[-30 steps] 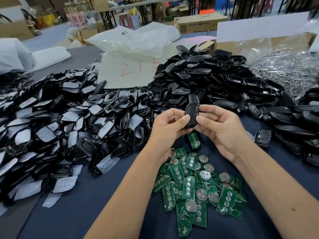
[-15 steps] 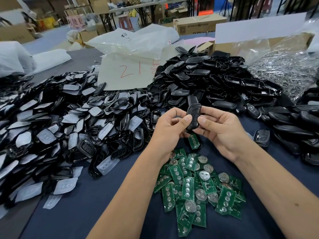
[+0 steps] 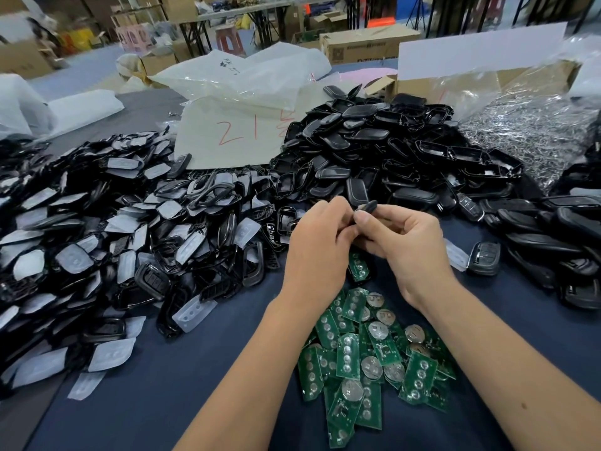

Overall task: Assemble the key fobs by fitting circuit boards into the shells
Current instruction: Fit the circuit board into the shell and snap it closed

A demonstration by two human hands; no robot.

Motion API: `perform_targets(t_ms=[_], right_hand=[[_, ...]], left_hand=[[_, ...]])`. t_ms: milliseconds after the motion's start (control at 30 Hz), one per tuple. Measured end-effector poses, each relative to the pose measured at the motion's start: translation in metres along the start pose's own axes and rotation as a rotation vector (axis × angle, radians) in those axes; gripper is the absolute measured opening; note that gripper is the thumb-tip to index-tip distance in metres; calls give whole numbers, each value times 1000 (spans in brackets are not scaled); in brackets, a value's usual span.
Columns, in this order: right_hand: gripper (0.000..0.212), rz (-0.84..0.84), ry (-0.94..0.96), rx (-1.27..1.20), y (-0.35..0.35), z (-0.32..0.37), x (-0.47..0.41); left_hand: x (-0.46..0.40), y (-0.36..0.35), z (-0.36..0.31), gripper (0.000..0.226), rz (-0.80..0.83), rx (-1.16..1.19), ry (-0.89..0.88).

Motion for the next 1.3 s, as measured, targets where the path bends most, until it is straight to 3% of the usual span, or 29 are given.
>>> perform_targets(t_ms=[200, 333, 467, 633, 800, 1000, 1300], right_hand=[[15, -48, -61, -87, 4, -1, -3], [15, -103, -108, -274, 14, 1, -9], [11, -101, -127, -360, 21, 2, -13], [24, -44, -140, -391, 21, 1, -15], [23, 50, -149, -369, 21, 2, -16], [33, 193, -202, -270, 18, 3, -14], [31, 227, -186, -180, 15, 1, -13]], left_hand=[[1, 2, -5, 17, -2, -41, -60], [6, 5, 8, 32, 12, -285, 87], [9, -2, 19, 45, 181, -380, 189], [8, -11, 20, 32, 243, -161, 254], [8, -6, 23, 28, 87, 95, 309], [9, -2, 41, 17, -50, 649, 608], [9, 0, 47, 33, -73, 758, 684]])
Point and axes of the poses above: each hand's wrist, its own x-axis away from the middle knuckle, its own y-axis out of the back of the hand, z = x × y, the point moved 5 cm from there along -x, towards the middle knuckle, and after that the axes turned 4 degrees about x, right-handed, at the moved point
